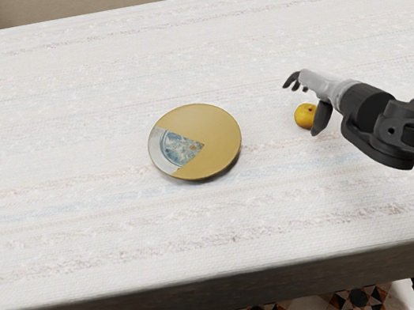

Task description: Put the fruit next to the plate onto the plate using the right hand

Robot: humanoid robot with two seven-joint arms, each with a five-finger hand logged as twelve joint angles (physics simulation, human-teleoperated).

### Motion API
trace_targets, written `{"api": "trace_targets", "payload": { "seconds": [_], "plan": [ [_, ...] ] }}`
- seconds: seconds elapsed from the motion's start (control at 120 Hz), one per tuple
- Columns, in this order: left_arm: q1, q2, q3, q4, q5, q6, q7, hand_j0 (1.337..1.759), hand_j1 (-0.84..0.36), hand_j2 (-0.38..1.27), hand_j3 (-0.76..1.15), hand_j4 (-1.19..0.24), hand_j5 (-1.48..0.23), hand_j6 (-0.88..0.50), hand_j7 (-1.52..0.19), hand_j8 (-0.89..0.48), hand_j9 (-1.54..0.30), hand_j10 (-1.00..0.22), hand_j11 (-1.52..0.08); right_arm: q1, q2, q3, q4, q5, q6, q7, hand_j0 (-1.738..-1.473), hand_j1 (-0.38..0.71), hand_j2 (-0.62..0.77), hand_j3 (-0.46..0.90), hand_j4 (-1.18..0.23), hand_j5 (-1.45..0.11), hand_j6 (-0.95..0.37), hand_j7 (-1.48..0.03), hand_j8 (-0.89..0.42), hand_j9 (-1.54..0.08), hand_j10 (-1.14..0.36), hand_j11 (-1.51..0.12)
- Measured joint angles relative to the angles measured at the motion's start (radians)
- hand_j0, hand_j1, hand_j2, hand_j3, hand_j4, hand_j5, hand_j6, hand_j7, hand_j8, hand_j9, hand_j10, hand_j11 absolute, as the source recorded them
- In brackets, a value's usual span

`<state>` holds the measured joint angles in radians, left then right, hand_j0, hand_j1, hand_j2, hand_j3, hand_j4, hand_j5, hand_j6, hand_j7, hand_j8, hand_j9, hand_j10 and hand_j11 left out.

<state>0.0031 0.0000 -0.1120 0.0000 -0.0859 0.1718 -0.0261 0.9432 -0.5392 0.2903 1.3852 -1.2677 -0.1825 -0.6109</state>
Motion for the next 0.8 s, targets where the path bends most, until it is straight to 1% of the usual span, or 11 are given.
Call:
{"api": "trace_targets", "payload": {
  "seconds": [0.167, 0.358, 0.517, 0.65, 0.8],
  "plan": [
    [0.0, 0.0, 0.0, 0.0, 0.0, 0.0, 0.0, 1.658, 0.35, 0.0, 0.0, 0.0, 0.0, 0.0, 0.0, 0.0, 0.0, 0.0, 0.0, 0.001, 0.007, -0.001, -0.017, 0.0, 0.002, 0.0, -1.658, 0.06, -0.06, 0.0, -0.34, -0.44, -0.34, -0.44, -0.34, -0.44, -0.34, -0.44],
    [0.0, 0.0, 0.0, 0.0, 0.0, 0.0, 0.0, 1.658, 0.35, 0.0, 0.0, 0.0, 0.0, 0.0, 0.0, 0.0, 0.0, 0.0, 0.0, 0.027, 0.016, -0.002, -0.052, 0.007, 0.07, 0.0, -1.658, 0.07, -0.07, 0.0, -0.35, -0.46, -0.36, -0.46, -0.36, -0.46, -0.35, -0.46],
    [0.0, 0.0, 0.0, 0.0, 0.0, 0.0, 0.0, 1.658, 0.35, 0.0, 0.0, 0.0, 0.0, 0.0, 0.0, 0.0, 0.0, 0.0, 0.0, 0.039, 0.048, -0.002, -0.091, 0.008, 0.103, 0.0, -1.658, 0.07, -0.07, 0.0, -0.36, -0.46, -0.36, -0.46, -0.36, -0.46, -0.36, -0.46],
    [0.0, 0.0, 0.0, 0.0, 0.0, 0.0, 0.0, 1.658, 0.35, 0.0, 0.0, 0.0, 0.0, 0.0, 0.0, 0.0, 0.0, 0.0, 0.0, 0.051, 0.096, -0.002, -0.142, 0.009, 0.109, 0.0, -1.658, 0.07, -0.07, 0.0, -0.36, -0.46, -0.36, -0.46, -0.36, -0.46, -0.36, -0.46],
    [0.0, 0.0, 0.0, 0.0, 0.0, 0.0, 0.0, 1.658, 0.35, 0.0, 0.0, 0.0, 0.0, 0.0, 0.0, 0.0, 0.0, 0.0, 0.0, 0.055, 0.126, -0.002, -0.188, 0.009, 0.109, 0.0, -1.658, 0.08, -0.07, 0.0, -0.36, -0.47, -0.36, -0.47, -0.36, -0.47, -0.36, -0.47]
  ]
}}
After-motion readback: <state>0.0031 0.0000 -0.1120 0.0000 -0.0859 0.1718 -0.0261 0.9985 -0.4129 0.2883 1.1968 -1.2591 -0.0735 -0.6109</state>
